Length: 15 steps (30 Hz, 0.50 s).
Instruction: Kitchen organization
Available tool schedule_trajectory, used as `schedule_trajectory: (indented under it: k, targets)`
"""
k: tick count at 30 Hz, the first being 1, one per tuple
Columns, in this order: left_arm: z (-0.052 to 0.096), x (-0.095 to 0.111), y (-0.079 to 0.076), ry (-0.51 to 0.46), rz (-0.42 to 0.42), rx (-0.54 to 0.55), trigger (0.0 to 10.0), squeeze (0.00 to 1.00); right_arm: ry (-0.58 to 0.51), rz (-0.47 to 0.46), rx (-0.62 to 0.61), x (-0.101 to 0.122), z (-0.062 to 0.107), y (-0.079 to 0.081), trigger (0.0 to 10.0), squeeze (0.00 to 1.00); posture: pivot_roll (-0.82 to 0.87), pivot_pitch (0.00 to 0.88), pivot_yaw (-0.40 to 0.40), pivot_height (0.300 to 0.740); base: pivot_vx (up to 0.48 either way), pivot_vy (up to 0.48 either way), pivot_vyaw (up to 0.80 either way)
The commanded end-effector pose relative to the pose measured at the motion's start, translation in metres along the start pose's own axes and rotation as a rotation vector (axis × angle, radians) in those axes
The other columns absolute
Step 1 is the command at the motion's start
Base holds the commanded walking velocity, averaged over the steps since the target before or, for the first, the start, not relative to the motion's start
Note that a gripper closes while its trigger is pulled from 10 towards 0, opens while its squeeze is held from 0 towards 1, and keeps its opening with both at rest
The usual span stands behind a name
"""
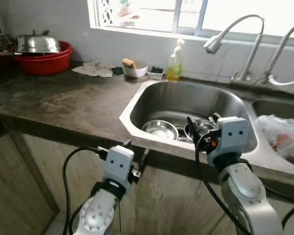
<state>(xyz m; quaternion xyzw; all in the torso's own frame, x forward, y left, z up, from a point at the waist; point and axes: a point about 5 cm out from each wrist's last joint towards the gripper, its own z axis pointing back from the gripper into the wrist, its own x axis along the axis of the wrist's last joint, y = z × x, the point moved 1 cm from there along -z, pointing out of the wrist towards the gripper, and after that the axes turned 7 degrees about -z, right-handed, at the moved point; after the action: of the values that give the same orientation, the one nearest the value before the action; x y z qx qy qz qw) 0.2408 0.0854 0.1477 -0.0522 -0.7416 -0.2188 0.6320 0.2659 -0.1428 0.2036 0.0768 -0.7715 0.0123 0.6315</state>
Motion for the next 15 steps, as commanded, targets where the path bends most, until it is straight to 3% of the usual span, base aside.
schedule_trajectory:
  k: [1,15]
  targets:
    - [-0.0008,0.0032,-0.0039,-0.012,0.004,-0.007,10.0,0.0,0.009,0.027,-0.023,-0.0017,-0.0002,-0.0047,10.0,0.0,0.07,0.0,-0.047,0.74,-0.307,0.0,0.0]
    - [0.0,0.0026,-0.0055,-0.011,0.009,-0.013,10.0,0.0,0.021,0.014,0.01,-0.0061,0.0013,-0.0008,10.0,0.0,0.07,0.0,-0.047,0.74,-0.31,0.0,0.0]
